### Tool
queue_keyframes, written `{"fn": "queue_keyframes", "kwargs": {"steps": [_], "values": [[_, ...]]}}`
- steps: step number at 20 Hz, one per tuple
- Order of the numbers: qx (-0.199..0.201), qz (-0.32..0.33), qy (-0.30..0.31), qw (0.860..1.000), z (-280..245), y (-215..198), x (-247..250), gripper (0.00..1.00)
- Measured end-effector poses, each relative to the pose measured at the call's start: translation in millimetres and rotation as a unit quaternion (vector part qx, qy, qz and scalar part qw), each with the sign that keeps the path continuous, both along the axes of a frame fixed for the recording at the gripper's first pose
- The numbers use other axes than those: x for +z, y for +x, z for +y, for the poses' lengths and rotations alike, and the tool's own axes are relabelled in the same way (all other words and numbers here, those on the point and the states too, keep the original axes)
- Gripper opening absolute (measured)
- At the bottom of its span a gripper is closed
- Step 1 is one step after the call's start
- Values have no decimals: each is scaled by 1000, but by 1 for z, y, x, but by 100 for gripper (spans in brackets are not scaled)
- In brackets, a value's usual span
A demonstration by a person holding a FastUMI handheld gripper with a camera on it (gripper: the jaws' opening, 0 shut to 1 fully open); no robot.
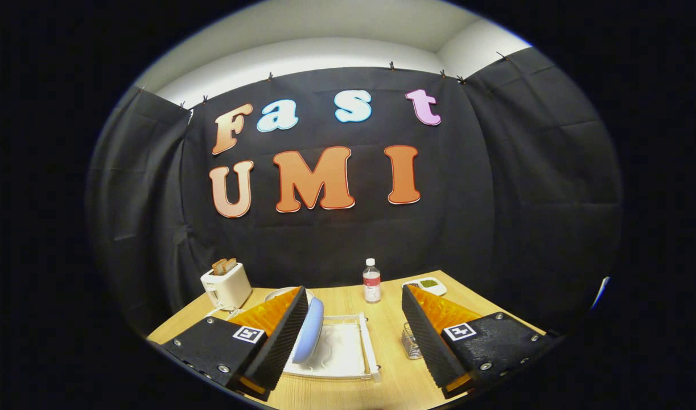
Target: Take the plate from the dish rack, then take the spoon from the basket and place it into the plate.
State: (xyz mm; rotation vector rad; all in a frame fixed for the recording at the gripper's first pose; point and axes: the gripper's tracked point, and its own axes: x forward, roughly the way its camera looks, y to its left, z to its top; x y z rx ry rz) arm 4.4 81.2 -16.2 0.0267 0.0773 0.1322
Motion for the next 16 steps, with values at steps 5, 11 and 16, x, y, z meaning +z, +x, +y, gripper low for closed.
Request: {"fn": "queue_keyframes", "kwargs": {"steps": [5,11,16], "values": [[-2,15,-6,1000,-2,6,-6,99],[-7,19,-8,1000,-4,10,-6,98],[-2,33,-10,999,1,9,-12,98]]}}
